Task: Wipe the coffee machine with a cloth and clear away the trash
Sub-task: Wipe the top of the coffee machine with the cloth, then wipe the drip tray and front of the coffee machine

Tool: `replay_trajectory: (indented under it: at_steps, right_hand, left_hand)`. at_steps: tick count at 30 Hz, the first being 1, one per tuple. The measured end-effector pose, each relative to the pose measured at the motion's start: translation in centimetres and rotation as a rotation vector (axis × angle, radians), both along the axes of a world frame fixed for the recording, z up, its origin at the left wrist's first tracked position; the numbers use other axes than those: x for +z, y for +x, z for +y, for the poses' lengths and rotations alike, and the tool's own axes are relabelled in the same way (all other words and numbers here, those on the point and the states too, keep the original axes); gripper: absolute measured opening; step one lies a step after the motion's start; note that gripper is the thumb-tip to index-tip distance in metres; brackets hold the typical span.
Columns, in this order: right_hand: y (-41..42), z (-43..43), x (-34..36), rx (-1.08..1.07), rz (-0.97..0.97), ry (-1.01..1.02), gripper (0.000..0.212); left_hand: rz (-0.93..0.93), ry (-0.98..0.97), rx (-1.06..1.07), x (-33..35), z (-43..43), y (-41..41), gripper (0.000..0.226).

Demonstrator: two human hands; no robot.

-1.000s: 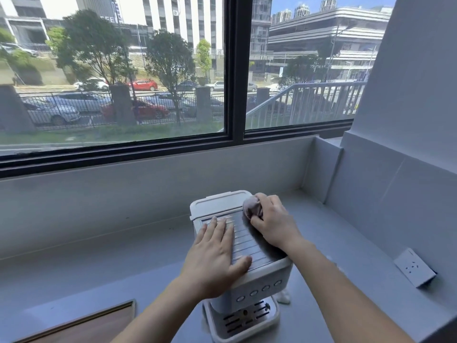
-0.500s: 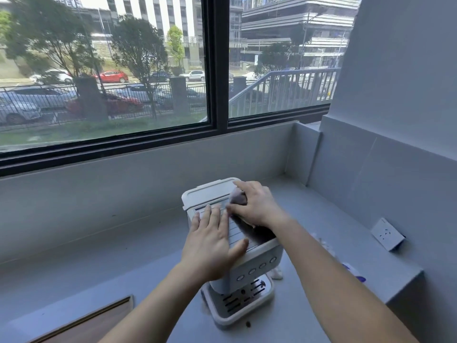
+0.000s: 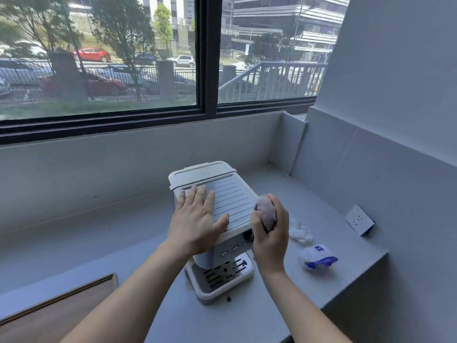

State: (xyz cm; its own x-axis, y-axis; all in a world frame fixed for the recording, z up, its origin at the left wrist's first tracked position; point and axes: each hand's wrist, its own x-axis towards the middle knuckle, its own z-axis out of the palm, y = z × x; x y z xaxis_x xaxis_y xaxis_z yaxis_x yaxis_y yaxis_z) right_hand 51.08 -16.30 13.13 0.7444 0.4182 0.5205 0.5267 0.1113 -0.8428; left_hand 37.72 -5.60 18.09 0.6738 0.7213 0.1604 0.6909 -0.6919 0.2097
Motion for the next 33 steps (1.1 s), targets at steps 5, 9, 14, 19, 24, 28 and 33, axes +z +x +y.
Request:
replay_trajectory:
  at_steps: [5,9,14,19,24,28,33]
  right_hand:
    - [0.7,1.4,0.1,-0.004,0.409,0.127,0.049]
    - [2.1,0.3,-1.6,-0.010,0.656,0.135,0.029]
    - [6.3,-2.4,-6.3,0.366,0.810,-0.207,0.032]
    - [8.8,-5.7,-9.1,0.400,0.689,-0.362,0.023]
    - [8.3,-6.4,-12.1,0.511,0.376,-0.525,0.049]
    - [7.5,-5.8,-14.5,0.569,0.030,-0.527,0.056]
    - [7.4,-6.8,-17.7,0.506,-0.237,-0.492,0.063]
  left_hand:
    - [-0.054,0.005,0.004,0.3,0.3,0.0,0.074]
    - [-0.184,-0.020,0.058,0.0,-0.5,-0.3,0.062]
    - [-0.623,0.019,0.211,-1.9,-4.3,-0.8,0.038]
    - [-0.720,0.002,0.400,-8.7,-9.8,-3.5,0.065]
    - [-0.398,-0.161,0.530,-18.2,-13.8,-3.8,0.081]
    - [-0.213,-0.098,0.500,-22.5,-13.1,-1.2,0.086]
    - [-0.147,0.006,0.474,-25.3,-14.0,-0.1,0.078]
